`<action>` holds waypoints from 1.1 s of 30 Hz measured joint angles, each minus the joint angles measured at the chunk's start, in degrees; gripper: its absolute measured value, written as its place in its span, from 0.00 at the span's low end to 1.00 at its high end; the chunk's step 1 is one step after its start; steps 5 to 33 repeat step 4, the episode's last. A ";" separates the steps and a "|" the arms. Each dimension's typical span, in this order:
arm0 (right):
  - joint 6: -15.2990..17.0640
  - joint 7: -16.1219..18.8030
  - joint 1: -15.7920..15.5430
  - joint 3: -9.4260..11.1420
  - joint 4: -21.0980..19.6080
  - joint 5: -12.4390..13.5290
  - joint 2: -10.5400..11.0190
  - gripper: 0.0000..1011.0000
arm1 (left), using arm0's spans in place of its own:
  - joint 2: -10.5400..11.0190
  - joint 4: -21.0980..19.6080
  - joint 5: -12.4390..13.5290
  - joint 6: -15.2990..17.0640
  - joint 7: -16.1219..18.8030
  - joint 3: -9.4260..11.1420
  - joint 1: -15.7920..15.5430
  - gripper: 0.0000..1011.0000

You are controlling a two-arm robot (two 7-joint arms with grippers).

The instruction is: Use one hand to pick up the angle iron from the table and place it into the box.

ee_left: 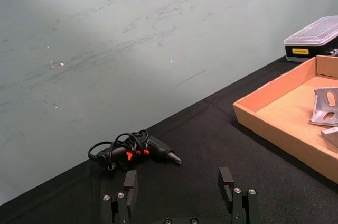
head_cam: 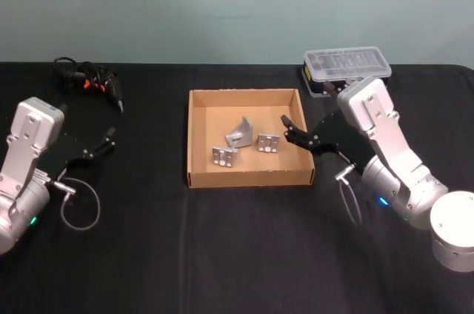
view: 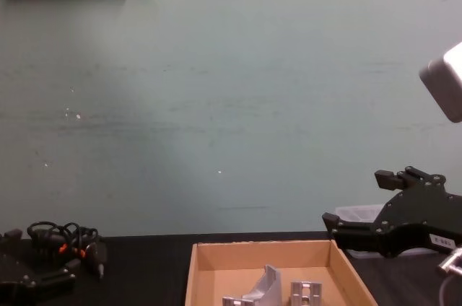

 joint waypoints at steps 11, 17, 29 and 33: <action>0.01 0.00 0.02 -0.02 0.01 0.00 -0.01 0.99 | 0.01 0.00 0.00 0.00 0.00 0.00 0.00 0.99; 0.01 0.00 0.02 -0.02 0.01 0.00 -0.01 0.99 | 0.01 0.00 0.00 0.00 0.00 0.00 0.00 0.99; 0.01 0.00 0.02 -0.02 0.01 0.00 -0.01 0.99 | 0.01 0.00 0.00 0.00 0.00 0.00 0.00 0.99; 0.01 0.00 0.02 -0.02 0.01 0.00 -0.01 0.99 | 0.01 0.00 0.00 0.00 0.00 0.00 0.00 0.99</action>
